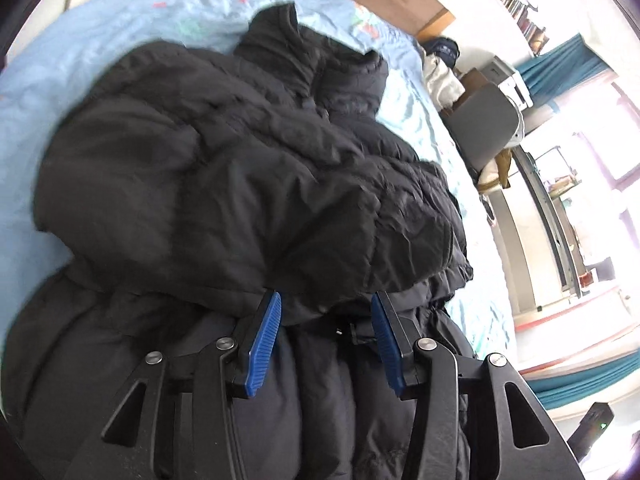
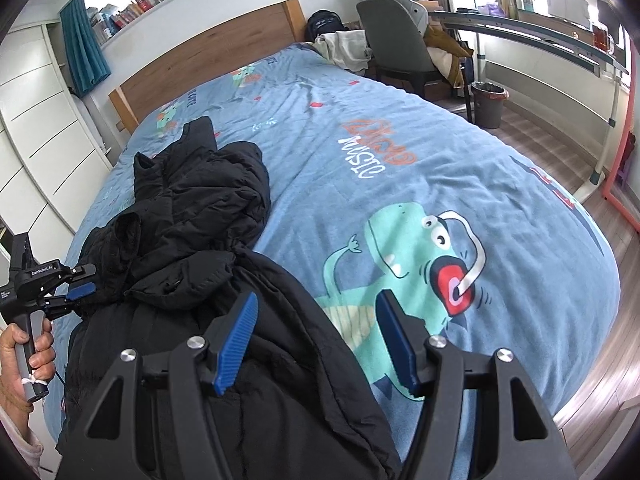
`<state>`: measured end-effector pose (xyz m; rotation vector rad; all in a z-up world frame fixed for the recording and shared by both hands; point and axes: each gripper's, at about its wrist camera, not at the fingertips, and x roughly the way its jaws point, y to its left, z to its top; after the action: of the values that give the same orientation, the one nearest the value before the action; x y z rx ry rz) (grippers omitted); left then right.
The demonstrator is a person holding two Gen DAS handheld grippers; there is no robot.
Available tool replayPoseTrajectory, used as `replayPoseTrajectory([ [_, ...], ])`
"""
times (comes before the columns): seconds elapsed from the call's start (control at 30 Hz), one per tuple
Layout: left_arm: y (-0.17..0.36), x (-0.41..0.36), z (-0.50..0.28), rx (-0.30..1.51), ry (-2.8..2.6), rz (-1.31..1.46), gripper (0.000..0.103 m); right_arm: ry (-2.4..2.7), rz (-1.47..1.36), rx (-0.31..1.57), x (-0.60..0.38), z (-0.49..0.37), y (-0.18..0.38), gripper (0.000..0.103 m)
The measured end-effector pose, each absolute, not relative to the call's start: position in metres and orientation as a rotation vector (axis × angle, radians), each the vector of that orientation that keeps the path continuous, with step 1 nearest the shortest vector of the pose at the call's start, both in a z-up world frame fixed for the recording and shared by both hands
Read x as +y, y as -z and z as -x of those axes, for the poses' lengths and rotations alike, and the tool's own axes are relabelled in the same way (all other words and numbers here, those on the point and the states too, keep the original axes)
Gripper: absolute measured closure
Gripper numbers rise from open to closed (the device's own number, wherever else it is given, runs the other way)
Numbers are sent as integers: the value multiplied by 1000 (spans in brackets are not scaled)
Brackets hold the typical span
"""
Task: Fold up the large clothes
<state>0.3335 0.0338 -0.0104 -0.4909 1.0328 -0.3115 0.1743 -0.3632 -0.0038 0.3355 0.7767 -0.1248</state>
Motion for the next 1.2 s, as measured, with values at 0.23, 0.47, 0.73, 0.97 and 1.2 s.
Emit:
replayPoseTrajectory([
  [0.23, -8, 94, -330, 920, 169, 427, 51, 4, -238, 800, -304, -212, -4, 43],
  [0.47, 0, 145, -347, 983, 61, 366, 36, -149, -136, 805, -218, -278, -13, 43],
  [0.73, 16, 150, -380, 979, 61, 329, 31, -307, -29, 794, -112, -363, -15, 43],
  [0.97, 55, 144, -400, 951, 71, 323, 29, -333, 29, 842, -68, -412, 18, 43],
  [1.2, 83, 135, -398, 973, 106, 242, 16, -320, 65, 899, -87, -429, 64, 43],
])
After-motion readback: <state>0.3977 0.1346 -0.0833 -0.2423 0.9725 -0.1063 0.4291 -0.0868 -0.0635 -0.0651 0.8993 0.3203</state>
